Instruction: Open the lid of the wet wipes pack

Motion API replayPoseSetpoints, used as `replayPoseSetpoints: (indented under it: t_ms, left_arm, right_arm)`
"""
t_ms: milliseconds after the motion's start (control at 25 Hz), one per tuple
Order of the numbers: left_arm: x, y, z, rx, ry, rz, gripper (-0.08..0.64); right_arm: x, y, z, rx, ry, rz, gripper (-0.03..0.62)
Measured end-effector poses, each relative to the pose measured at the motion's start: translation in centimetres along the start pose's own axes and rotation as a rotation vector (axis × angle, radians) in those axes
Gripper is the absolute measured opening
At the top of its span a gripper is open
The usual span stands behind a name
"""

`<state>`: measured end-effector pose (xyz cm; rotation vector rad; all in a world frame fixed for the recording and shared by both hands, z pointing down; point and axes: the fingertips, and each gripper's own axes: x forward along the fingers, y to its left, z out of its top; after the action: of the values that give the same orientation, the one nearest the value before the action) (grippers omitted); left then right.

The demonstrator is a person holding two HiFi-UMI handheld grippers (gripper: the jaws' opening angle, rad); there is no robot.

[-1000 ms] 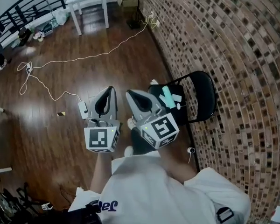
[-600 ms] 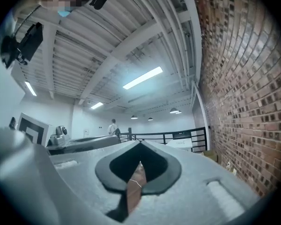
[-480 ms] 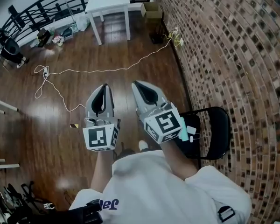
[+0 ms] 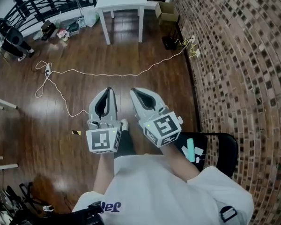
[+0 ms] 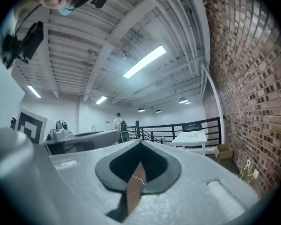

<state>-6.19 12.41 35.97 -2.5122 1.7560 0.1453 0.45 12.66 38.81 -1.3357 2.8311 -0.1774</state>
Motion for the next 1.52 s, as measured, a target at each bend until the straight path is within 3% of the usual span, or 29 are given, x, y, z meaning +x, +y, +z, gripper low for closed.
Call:
replayPoseSetpoints:
  t_ms: [200, 400, 640, 1000, 1160, 1280, 1400, 1520]
  left_arm:
    - [9.4, 8.2, -0.4, -0.001, -0.008, -0.028, 0.017]
    - [16.6, 15.2, 1.0, -0.051, -0.028, -0.063, 0.017]
    - [23.7, 20.0, -1.9, -0.078, 0.023, -0.060, 0.017]
    - [43.1, 24.3, -5.1, -0.065, 0.006, -0.086, 0.015]
    - [54.3, 25.3, -3.5, -0.022, -0.044, -0.112, 0.015]
    - [60.8, 27.4, -2.1, 0.019, -0.067, -0.064, 0.015]
    - [65.8, 29.9, -3.3, 0.019, -0.044, -0.005, 0.015]
    - [69.8, 32.2, -7.4, -0.024, 0.019, 0.014, 0.015]
  right_arm:
    - [12.2, -3.4, 1.9, -0.011, 0.014, -0.003, -0.008]
    - [22.4, -5.1, 5.1, -0.047, -0.016, 0.004, -0.008]
    - [30.1, -9.9, 4.0, -0.018, 0.022, -0.031, -0.008]
    - [43.6, -24.7, 5.9, -0.015, -0.045, -0.043, -0.008]
    - [50.4, -32.0, 9.8, -0.014, -0.083, -0.001, -0.008]
    - [54.4, -36.8, 12.3, -0.057, -0.111, 0.011, -0.008]
    - [57.9, -42.3, 11.5, -0.023, -0.086, -0.024, -0.009]
    - [61.3, -46.6, 8.5, 0.041, -0.003, -0.045, -0.009]
